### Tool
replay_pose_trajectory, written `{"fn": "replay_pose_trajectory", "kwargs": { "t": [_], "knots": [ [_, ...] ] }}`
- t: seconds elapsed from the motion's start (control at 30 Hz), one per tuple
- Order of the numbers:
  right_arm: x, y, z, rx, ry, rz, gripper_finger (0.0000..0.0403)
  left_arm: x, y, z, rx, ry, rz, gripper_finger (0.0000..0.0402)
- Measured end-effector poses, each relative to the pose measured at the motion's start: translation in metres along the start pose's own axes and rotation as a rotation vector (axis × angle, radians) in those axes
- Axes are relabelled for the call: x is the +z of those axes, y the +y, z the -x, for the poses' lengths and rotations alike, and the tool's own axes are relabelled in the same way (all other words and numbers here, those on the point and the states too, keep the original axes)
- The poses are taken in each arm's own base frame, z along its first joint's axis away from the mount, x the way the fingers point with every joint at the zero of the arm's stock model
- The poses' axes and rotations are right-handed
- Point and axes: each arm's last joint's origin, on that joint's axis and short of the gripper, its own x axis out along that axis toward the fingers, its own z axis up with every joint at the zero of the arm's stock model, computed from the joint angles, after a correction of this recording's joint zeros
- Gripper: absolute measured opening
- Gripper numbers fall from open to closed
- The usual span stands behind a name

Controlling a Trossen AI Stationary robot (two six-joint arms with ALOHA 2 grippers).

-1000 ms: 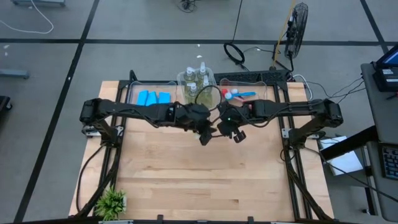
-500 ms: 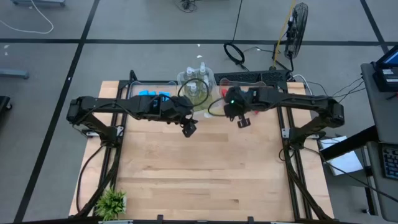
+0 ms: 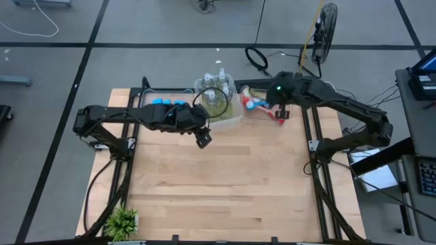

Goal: Pick & Place Kitchen Sink Supplies
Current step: Put the green dish brush into the right transparent bin

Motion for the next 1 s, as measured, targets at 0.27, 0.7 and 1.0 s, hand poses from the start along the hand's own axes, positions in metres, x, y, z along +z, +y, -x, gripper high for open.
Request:
{"fn": "replay_pose_trajectory", "kwargs": {
  "t": [0.27,0.7,1.0],
  "knots": [
    [-0.024,-0.015,-0.017,0.018,0.182,-0.074,0.0006,0.0,0.003,-0.001,0.011,0.013,0.001,0.0234],
    [-0.007,-0.003,-0.077,0.241,0.283,-0.026,0.0006,0.0,0.003,-0.001,0.009,0.01,0.008,0.0234],
    [0.001,-0.001,-0.103,0.278,0.276,-0.02,0.0006,0.0,0.002,-0.001,0.005,0.005,0.004,0.0234]
  ]
}}
